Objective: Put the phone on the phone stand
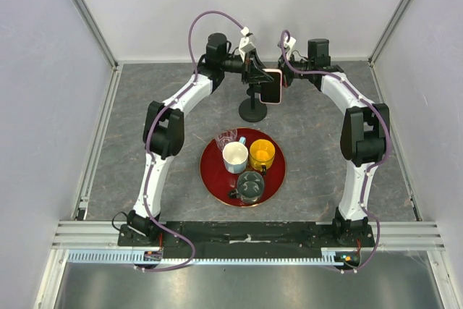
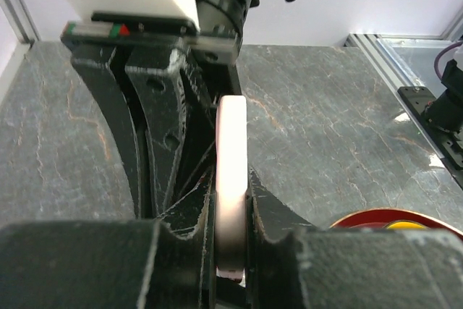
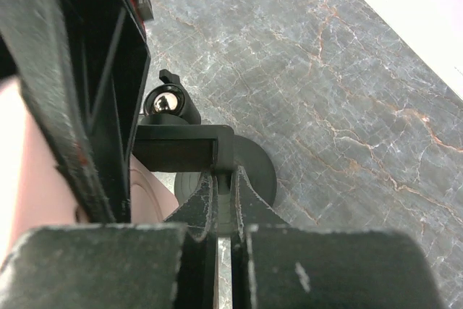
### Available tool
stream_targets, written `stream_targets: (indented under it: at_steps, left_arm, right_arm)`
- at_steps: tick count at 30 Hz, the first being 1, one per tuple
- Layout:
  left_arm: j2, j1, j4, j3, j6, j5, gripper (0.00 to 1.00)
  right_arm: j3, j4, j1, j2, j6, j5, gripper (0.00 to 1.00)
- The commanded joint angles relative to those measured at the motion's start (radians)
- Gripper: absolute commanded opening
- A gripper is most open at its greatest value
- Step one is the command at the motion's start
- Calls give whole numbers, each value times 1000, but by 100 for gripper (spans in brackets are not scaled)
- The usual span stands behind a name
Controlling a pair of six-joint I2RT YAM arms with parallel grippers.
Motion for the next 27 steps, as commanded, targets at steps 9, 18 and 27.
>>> stream_targets:
  at_steps: [9, 18, 27]
  left_arm:
    - [-288, -4, 9, -269, 80, -307, 2]
    - [-463, -25, -24, -472, 189, -644, 2]
    - [-624, -45, 98, -738, 212, -1089, 2]
  right_arm:
    - [-372, 544, 18, -149, 322, 232, 0]
    - [-593, 724, 67, -284, 445, 681, 0]
    - [-659, 731, 167, -345, 560, 1264, 0]
